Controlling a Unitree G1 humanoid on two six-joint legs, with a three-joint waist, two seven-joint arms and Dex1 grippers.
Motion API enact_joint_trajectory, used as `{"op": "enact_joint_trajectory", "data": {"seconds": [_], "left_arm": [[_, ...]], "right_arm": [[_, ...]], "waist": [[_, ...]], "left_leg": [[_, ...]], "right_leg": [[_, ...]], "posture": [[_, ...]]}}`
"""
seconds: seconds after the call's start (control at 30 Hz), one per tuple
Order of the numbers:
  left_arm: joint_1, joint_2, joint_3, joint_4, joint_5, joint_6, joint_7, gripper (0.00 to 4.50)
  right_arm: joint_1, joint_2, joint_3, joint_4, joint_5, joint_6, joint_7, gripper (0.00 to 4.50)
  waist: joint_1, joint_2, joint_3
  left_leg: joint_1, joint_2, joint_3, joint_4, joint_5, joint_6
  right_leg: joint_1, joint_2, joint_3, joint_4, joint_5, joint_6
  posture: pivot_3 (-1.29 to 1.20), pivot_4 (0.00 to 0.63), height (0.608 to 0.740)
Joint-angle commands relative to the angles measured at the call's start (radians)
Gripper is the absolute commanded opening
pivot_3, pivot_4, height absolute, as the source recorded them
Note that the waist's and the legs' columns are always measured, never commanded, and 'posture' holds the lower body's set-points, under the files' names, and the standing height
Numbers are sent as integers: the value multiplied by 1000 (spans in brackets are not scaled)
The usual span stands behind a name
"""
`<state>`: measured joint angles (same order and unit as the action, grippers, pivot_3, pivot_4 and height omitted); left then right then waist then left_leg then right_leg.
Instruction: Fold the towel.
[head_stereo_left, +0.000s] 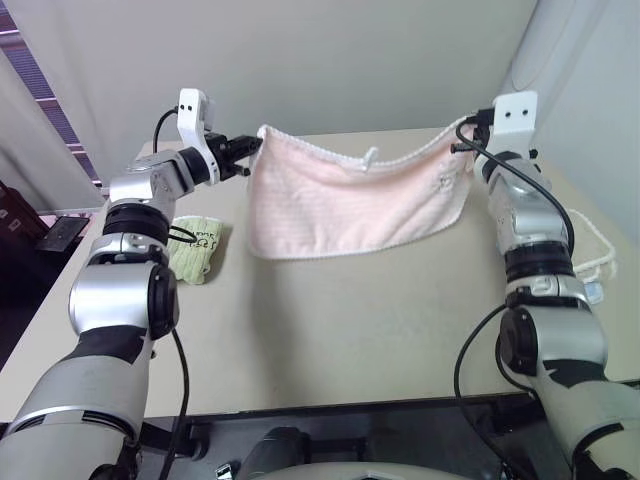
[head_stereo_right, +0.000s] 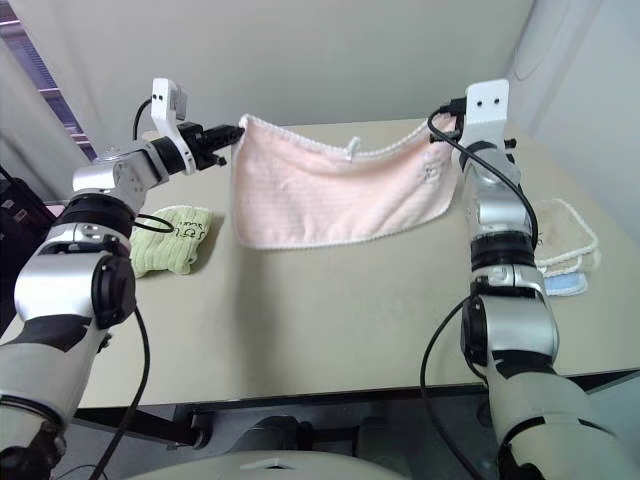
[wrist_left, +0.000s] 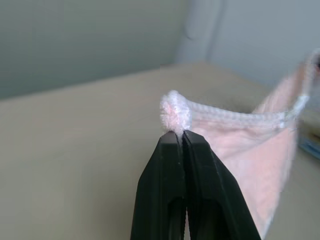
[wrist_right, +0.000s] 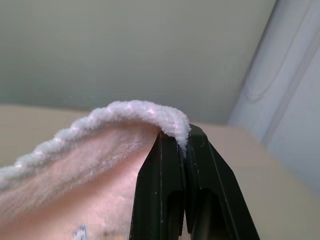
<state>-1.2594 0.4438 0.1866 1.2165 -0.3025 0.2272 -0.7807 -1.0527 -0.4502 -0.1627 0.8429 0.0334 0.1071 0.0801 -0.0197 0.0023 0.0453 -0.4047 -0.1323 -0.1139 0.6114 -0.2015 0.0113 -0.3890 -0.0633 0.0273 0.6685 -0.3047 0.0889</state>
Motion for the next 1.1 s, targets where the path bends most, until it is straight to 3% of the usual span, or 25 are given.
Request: {"op": "enact_joint_trajectory", "data": {"seconds": [0.03,0.17,0.27,0.5,0.77,1.1], "left_arm": [[-54,-4,76,64,-6,-135,101,32],[-35,1,76,78,30,-219,53,32],[3,12,73,67,38,-231,-66,32],[154,117,28,-61,34,-115,-457,32],[476,295,-23,-543,-29,167,-699,32],[926,465,-47,-1053,-77,262,-754,32]], "right_arm": [[-112,-16,-24,135,-4,-123,-40,0],[-116,-32,-44,193,23,-158,25,0],[-21,-39,-35,116,37,-137,113,0],[366,-70,-104,-468,200,146,259,0],[763,-183,-210,-1036,433,510,399,0],[1179,-308,-314,-1326,610,621,639,0]], "waist": [[-3,0,0],[-3,-1,1],[-4,-2,0],[-13,-2,0],[-26,-2,0],[0,-2,1]], "left_leg": [[-3,0,0,0,1,-1],[-6,1,0,-2,2,-3],[-6,0,1,-1,2,-3],[-6,0,0,1,0,0],[-4,2,0,3,0,0],[-4,4,1,4,-2,-3]], "right_leg": [[-2,0,0,2,0,0],[-5,0,0,3,0,0],[-4,0,1,2,0,0],[-5,0,1,5,0,0],[-6,1,1,13,1,-3],[1,0,1,3,-2,-13]], "posture": [[0,0,740],[0,0,740],[0,0,740],[0,0,740],[0,0,740],[0,0,740]]}}
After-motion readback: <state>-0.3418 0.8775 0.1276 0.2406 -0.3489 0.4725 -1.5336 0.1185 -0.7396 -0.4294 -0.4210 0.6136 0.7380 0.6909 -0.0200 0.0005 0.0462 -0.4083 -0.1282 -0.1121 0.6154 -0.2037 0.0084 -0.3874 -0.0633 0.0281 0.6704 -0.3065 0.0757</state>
